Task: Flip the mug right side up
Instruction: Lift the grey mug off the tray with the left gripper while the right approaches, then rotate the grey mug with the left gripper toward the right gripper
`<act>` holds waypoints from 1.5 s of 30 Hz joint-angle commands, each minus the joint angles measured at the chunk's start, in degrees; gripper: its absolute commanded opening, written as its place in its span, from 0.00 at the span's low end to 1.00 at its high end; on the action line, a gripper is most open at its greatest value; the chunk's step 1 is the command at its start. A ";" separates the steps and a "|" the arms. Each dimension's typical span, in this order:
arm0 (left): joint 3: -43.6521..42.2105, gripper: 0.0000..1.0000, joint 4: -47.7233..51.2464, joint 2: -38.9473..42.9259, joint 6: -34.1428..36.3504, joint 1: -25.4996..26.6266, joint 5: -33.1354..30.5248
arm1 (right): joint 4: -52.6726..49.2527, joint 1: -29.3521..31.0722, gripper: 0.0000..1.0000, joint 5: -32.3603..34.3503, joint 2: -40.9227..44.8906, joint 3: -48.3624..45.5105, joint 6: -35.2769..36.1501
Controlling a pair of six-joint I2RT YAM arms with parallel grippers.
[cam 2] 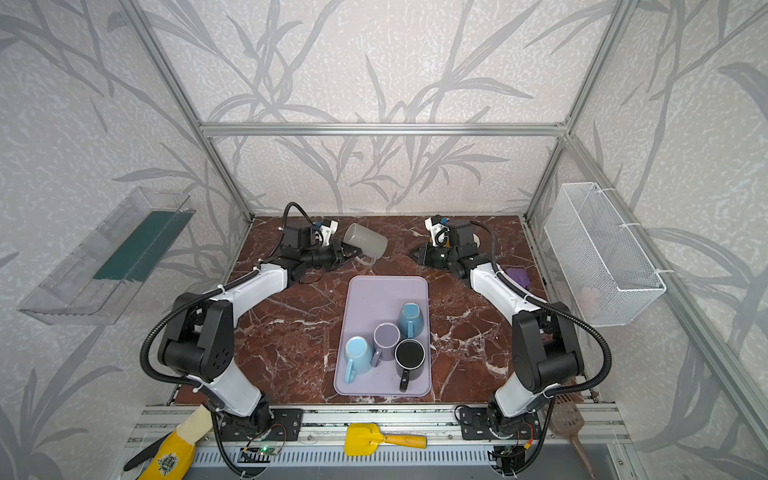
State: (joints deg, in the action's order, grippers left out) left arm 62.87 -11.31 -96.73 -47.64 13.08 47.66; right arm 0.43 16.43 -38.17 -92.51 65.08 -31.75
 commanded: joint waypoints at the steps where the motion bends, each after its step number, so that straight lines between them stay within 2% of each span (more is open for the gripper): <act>1: 0.30 0.00 -16.99 2.33 -6.42 -0.82 5.31 | 3.97 0.92 0.18 -3.47 2.00 -0.37 -1.90; 7: -1.96 0.00 -26.17 3.22 -9.84 -0.93 7.20 | 8.28 2.01 0.23 -6.33 0.77 -1.31 -4.24; 13: -3.59 0.00 -27.17 5.35 -8.36 -0.88 8.06 | 12.44 2.90 0.29 -7.84 0.05 -1.89 -6.81; 17: -4.28 0.00 -27.99 6.44 -8.11 -0.87 8.61 | 15.95 3.26 0.40 -9.50 -0.47 -2.20 -8.70; 22: -5.35 0.00 -32.31 6.89 -10.29 -0.77 9.35 | 22.88 3.44 0.47 -11.93 -1.50 -3.05 -13.02; 36: -7.14 0.00 -48.68 5.07 -19.92 -0.34 11.87 | 38.75 5.81 0.48 -14.25 -4.92 -3.99 -20.51; 40: -7.17 0.00 -48.89 5.06 -20.21 -0.25 11.92 | 46.77 5.98 0.47 -15.17 -8.20 -4.00 -25.51; 45: -7.32 0.00 -48.81 5.45 -20.04 -0.23 12.02 | 51.11 6.16 0.48 -15.53 -8.99 -4.08 -28.16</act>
State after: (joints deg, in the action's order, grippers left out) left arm 55.22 -51.48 -93.10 -66.70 12.58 57.67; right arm 44.64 22.35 -52.66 -101.27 61.21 -57.14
